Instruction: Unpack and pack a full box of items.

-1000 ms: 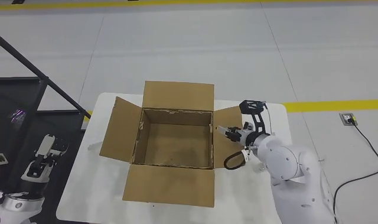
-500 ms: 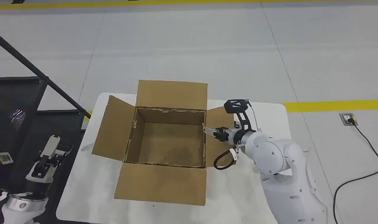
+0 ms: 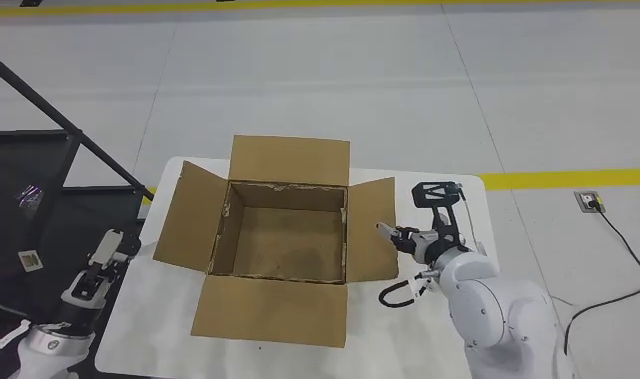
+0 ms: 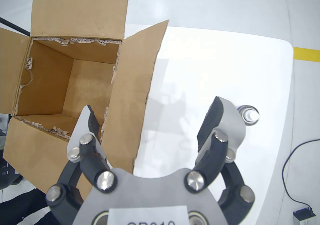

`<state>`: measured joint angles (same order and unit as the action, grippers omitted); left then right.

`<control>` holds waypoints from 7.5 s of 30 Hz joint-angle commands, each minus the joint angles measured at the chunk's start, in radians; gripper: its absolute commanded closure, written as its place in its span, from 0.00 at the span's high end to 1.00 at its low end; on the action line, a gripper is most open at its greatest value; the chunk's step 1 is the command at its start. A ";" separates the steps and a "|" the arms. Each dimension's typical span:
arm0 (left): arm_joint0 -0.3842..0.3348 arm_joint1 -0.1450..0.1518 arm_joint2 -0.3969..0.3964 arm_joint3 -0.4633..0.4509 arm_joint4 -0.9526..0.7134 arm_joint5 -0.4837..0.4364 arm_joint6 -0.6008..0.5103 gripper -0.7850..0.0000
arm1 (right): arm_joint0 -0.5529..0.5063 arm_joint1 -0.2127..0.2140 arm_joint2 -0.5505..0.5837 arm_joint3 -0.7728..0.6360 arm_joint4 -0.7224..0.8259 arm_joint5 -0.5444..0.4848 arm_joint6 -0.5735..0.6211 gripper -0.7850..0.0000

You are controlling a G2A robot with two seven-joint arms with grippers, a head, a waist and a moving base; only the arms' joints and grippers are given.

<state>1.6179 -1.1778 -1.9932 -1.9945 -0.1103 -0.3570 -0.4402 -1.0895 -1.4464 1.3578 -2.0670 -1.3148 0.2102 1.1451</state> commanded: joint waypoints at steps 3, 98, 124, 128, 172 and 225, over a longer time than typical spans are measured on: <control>0.000 0.000 0.000 0.000 0.000 0.000 -0.002 1.00 | 0.004 0.000 -0.001 0.007 0.003 -0.001 -0.001 1.00; 0.038 0.003 -0.076 0.026 -0.067 -0.013 0.044 1.00 | 0.149 0.064 -0.014 -0.133 0.058 -0.034 0.092 0.00; 0.048 0.002 -0.083 0.029 -0.078 -0.016 0.050 1.00 | 0.707 -0.207 -0.822 0.920 0.159 0.153 -0.098 0.00; 0.048 0.002 -0.083 0.029 -0.078 -0.016 0.050 1.00 | 0.742 -0.263 -0.865 1.060 0.193 0.157 -0.136 0.00; 0.048 0.002 -0.083 0.029 -0.078 -0.016 0.050 1.00 | 0.249 -0.160 -0.342 0.179 -0.226 -0.096 0.087 0.92; 0.048 0.002 -0.083 0.029 -0.078 -0.016 0.050 1.00 | 0.352 -0.050 0.298 0.628 -0.191 -0.217 0.213 0.00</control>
<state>1.6658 -1.1755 -2.0761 -1.9657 -0.1880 -0.3734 -0.3903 -0.7246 -1.4963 1.6497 -1.3865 -1.5335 -0.0113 1.3604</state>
